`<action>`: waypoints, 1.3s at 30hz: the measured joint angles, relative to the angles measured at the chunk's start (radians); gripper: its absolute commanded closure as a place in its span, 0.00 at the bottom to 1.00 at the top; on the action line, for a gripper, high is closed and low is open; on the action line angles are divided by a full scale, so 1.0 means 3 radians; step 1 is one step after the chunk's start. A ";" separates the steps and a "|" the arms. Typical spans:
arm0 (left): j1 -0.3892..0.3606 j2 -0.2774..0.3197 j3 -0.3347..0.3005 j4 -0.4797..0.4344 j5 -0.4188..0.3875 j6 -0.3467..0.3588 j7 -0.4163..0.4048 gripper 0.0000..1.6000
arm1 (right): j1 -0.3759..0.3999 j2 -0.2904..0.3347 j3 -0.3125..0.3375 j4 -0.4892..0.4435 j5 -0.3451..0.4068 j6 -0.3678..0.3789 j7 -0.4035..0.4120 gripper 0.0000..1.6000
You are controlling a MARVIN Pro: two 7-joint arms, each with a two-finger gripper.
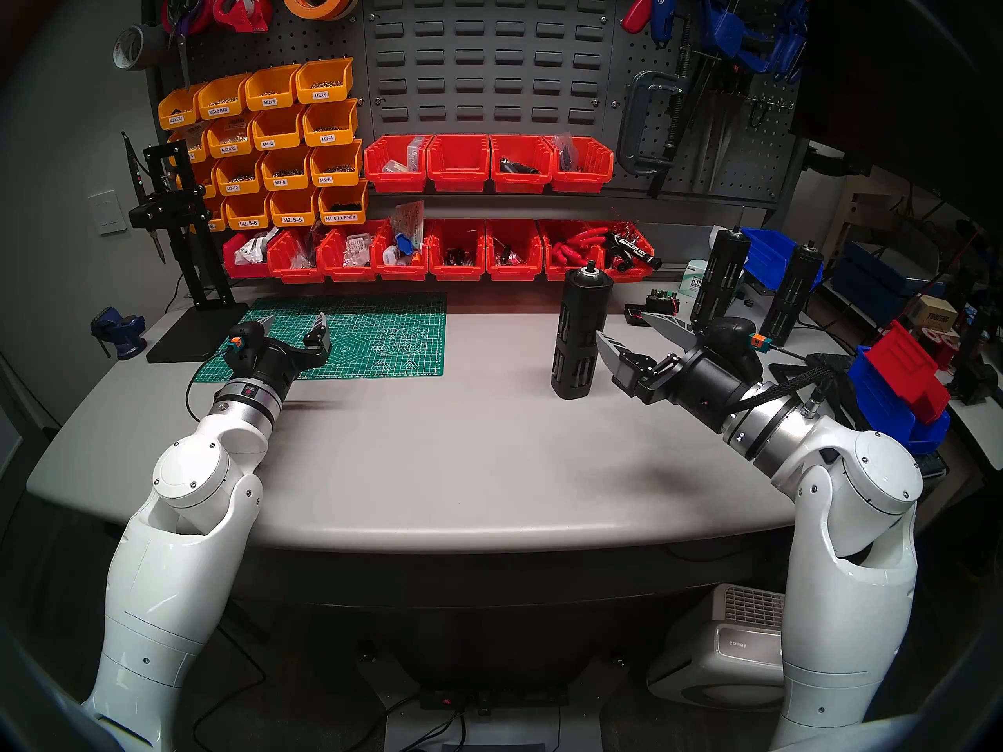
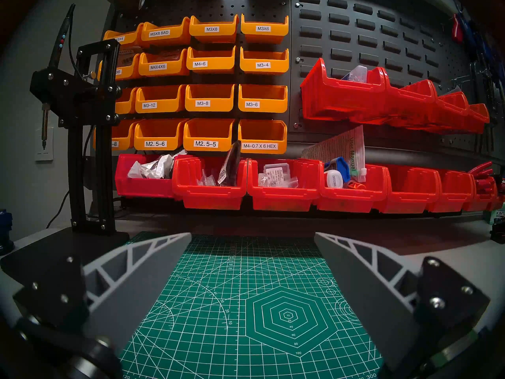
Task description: Pick a screwdriver bit and insert it into the screwdriver
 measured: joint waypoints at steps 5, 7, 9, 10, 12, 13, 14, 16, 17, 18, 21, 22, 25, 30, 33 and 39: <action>0.0000 0.0000 0.0000 0.0000 0.0000 0.0000 0.0000 0.00 | 0.0108 0.0022 -0.0060 0.0061 0.0001 0.0002 -0.0028 0.00; 0.0000 0.0000 0.0000 0.0000 0.0000 0.0000 0.0000 0.00 | 0.0142 0.0030 -0.0079 0.0085 0.0001 0.0004 -0.0037 0.00; 0.0000 0.0000 0.0000 0.0000 0.0000 0.0000 0.0000 0.00 | 0.0172 0.0036 -0.0094 0.0109 0.0001 0.0008 -0.0046 0.00; 0.0000 0.0000 0.0000 0.0000 0.0000 0.0000 0.0000 0.00 | 0.0196 0.0042 -0.0106 0.0131 0.0001 0.0010 -0.0054 0.00; 0.0000 0.0000 0.0000 0.0000 0.0000 0.0000 0.0000 0.00 | 0.0220 0.0047 -0.0117 0.0152 0.0001 0.0013 -0.0062 0.00; 0.0000 0.0000 0.0000 0.0000 0.0000 0.0000 0.0000 0.00 | 0.0249 0.0054 -0.0131 0.0178 0.0001 0.0017 -0.0072 0.00; 0.0000 0.0000 0.0000 0.0000 0.0000 0.0000 0.0000 0.00 | 0.0264 0.0058 -0.0138 0.0190 0.0001 0.0020 -0.0077 0.00; 0.0000 0.0000 0.0000 0.0000 0.0000 0.0000 0.0000 0.00 | 0.0294 0.0064 -0.0153 0.0214 0.0001 0.0024 -0.0086 0.00; 0.0000 0.0000 0.0000 0.0000 0.0000 0.0000 0.0000 0.00 | 0.0309 0.0067 -0.0160 0.0226 0.0001 0.0027 -0.0091 0.00; 0.0001 0.0000 0.0000 0.0000 0.0000 0.0000 0.0000 0.00 | 0.0347 0.0076 -0.0180 0.0254 0.0000 0.0034 -0.0102 0.00; 0.0001 0.0000 0.0000 0.0000 0.0000 0.0000 0.0000 0.00 | 0.0395 0.0087 -0.0206 0.0287 0.0000 0.0042 -0.0113 0.00; 0.0001 0.0000 0.0000 0.0000 0.0000 0.0000 0.0000 0.00 | 0.0404 0.0089 -0.0211 0.0294 0.0000 0.0043 -0.0115 0.00; 0.0001 0.0000 0.0000 0.0000 0.0001 0.0001 0.0000 0.00 | 0.0473 0.0106 -0.0252 0.0351 -0.0002 0.0053 -0.0131 0.00; 0.0001 0.0000 0.0000 0.0000 0.0001 0.0001 0.0000 0.00 | 0.0569 0.0136 -0.0310 0.0443 -0.0009 0.0069 -0.0152 0.00; 0.0001 0.0000 0.0000 0.0000 0.0001 0.0001 0.0000 0.00 | 0.0613 0.0150 -0.0338 0.0485 -0.0013 0.0076 -0.0162 0.00; 0.0001 0.0000 0.0000 0.0000 0.0001 0.0001 0.0000 0.00 | 0.0718 0.0184 -0.0402 0.0608 -0.0019 0.0076 -0.0186 0.00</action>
